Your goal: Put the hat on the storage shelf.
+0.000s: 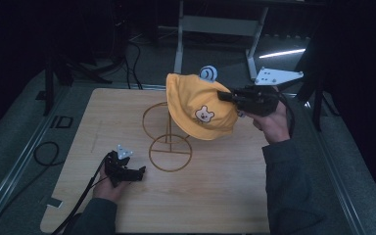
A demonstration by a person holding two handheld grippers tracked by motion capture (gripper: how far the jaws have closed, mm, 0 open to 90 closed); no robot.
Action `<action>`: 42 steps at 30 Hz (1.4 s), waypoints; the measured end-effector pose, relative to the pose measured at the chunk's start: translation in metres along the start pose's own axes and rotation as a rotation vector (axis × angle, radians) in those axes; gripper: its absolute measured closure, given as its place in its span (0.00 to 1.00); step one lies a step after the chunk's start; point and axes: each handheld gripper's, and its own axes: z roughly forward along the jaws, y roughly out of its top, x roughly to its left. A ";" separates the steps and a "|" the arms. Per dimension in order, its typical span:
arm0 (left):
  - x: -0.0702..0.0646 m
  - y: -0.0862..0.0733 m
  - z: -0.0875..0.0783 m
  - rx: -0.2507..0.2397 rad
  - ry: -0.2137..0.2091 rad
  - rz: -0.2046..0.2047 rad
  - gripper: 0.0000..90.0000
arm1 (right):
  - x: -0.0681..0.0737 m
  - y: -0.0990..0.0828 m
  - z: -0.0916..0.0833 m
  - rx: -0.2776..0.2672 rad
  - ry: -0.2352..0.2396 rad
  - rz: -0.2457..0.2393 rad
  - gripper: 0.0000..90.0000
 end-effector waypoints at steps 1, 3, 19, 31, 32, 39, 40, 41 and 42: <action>0.000 0.000 0.000 0.000 0.000 0.000 0.02 | 0.000 0.000 0.001 -0.001 0.002 -0.002 0.90; 0.000 0.000 0.000 0.000 0.000 0.000 0.02 | 0.001 0.002 0.002 -0.002 0.004 -0.005 0.90; 0.000 0.000 0.000 -0.001 0.001 -0.001 0.02 | 0.005 0.014 0.022 -0.003 0.038 -0.013 0.90; 0.000 0.000 0.000 -0.001 -0.001 -0.001 0.02 | 0.008 0.015 0.041 0.022 0.051 -0.011 0.90; 0.000 0.000 0.000 -0.002 0.000 -0.003 0.02 | 0.008 0.015 0.043 0.025 0.052 -0.011 0.90; 0.000 0.000 0.000 -0.001 -0.001 -0.001 0.02 | 0.011 0.015 0.057 0.046 0.052 -0.017 0.89; 0.000 0.000 0.000 -0.001 -0.001 -0.002 0.02 | 0.012 0.015 0.061 0.052 0.052 -0.017 0.89; 0.000 0.000 0.000 -0.002 0.000 -0.003 0.02 | 0.012 0.015 0.063 0.054 0.054 -0.016 0.89; 0.000 0.000 0.000 0.000 -0.001 0.000 0.02 | 0.013 0.015 0.066 0.057 0.055 -0.019 0.89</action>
